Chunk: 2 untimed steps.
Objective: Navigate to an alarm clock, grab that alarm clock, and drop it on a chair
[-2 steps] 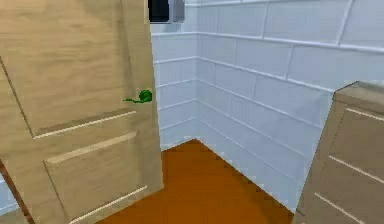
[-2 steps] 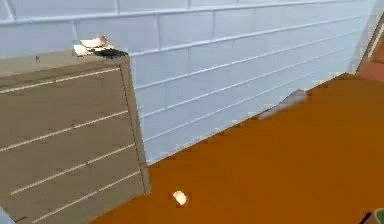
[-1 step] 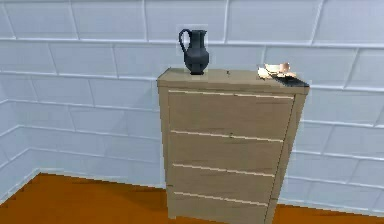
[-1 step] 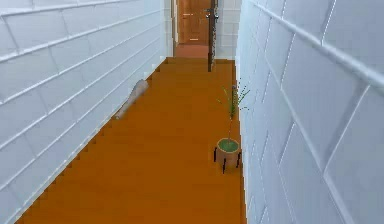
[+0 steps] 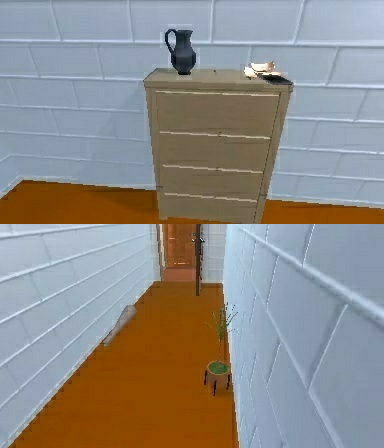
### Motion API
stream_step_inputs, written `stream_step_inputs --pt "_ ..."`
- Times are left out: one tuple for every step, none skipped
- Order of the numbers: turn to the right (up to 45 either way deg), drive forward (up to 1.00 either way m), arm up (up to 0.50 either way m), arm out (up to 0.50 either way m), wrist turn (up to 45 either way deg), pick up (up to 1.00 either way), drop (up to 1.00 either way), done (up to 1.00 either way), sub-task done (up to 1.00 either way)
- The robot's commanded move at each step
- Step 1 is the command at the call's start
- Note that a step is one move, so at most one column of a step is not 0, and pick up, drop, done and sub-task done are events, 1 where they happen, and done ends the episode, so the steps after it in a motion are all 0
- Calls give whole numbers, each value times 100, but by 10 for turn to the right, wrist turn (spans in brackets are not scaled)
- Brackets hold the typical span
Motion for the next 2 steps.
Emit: stream_step_inputs --pt "0 10 0 0 0 0 0 0 0" --pt "-450 0 0 0 0 0 0 0 0"
